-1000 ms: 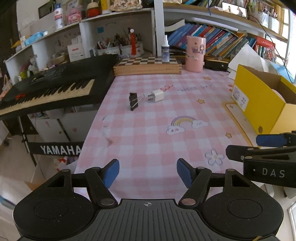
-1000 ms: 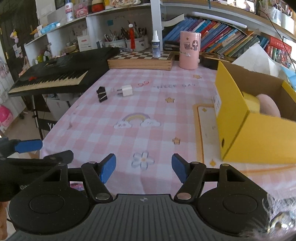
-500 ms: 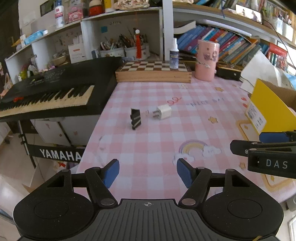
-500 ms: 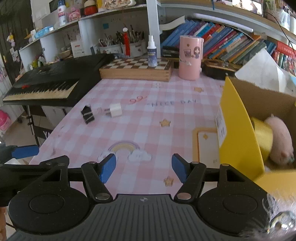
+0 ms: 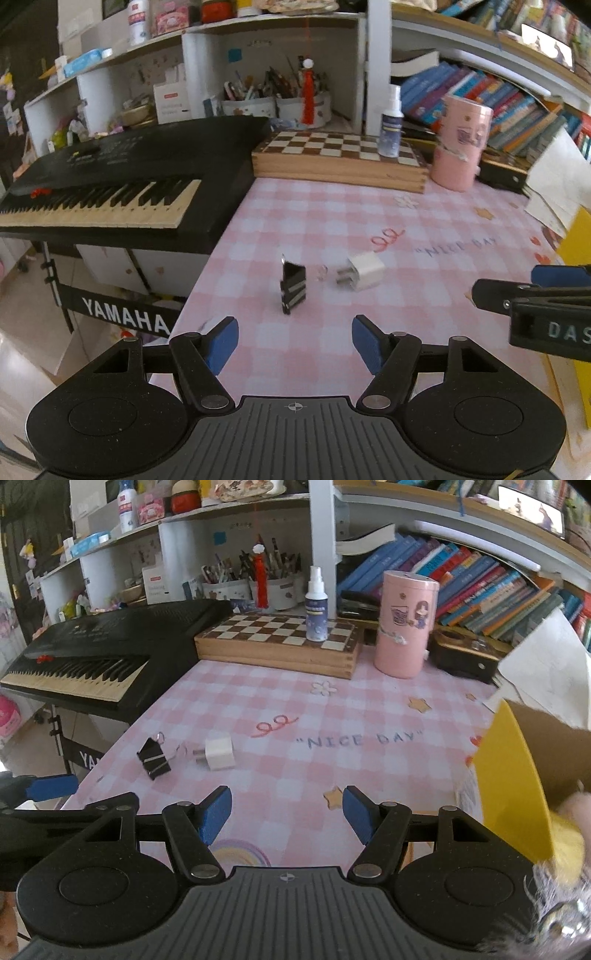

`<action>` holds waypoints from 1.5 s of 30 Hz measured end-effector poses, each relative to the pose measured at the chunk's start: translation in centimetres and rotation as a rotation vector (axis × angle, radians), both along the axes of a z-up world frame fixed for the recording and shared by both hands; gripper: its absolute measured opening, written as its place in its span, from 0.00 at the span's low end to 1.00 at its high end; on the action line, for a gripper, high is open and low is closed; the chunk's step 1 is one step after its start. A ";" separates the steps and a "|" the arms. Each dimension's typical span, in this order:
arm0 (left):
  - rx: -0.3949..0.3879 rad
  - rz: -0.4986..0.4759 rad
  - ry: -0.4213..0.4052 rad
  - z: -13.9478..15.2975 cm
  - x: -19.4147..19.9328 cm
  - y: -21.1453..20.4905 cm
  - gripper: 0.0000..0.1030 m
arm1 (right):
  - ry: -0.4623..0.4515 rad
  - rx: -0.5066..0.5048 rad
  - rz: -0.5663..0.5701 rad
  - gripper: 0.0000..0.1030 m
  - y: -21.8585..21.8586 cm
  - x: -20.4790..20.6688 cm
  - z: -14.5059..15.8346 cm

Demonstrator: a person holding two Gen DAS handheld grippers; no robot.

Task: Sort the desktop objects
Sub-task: 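Grasp the black binder clip with the left tool while the right tool grasps the white plug, then carry the binder clip and white plug with both tools over the yellow box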

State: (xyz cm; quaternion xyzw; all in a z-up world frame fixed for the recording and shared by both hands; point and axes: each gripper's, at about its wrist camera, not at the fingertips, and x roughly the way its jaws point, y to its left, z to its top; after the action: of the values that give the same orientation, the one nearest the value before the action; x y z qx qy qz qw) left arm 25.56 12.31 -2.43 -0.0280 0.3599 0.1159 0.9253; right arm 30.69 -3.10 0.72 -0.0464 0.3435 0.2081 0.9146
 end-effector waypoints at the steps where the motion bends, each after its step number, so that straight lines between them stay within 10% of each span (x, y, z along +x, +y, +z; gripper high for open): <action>1: -0.004 0.009 -0.001 -0.3 0.6 0.3 0.66 | -0.002 -0.002 0.006 0.62 0.3 0.5 0.0; 17: 0.066 -0.078 0.059 -4.8 8.1 1.5 0.53 | 0.038 -0.021 0.064 0.62 2.8 5.3 -1.6; 22: 0.054 -0.077 0.035 -4.4 7.8 2.1 0.28 | 0.063 -0.014 0.085 0.62 3.7 6.1 -2.4; 34: -0.033 0.007 -0.025 -1.3 4.8 4.6 0.22 | 0.051 -0.031 0.168 0.62 8.6 7.2 -5.8; 45: -0.057 -0.003 -0.077 0.9 2.4 4.3 0.22 | -0.004 -0.053 0.176 0.41 10.7 7.7 -7.2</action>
State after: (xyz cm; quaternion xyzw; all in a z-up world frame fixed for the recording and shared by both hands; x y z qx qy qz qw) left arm 27.95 16.65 -1.52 -0.0581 0.3272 0.1031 0.9375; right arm 38.35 7.64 -6.45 -0.1011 0.3416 0.2783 0.8920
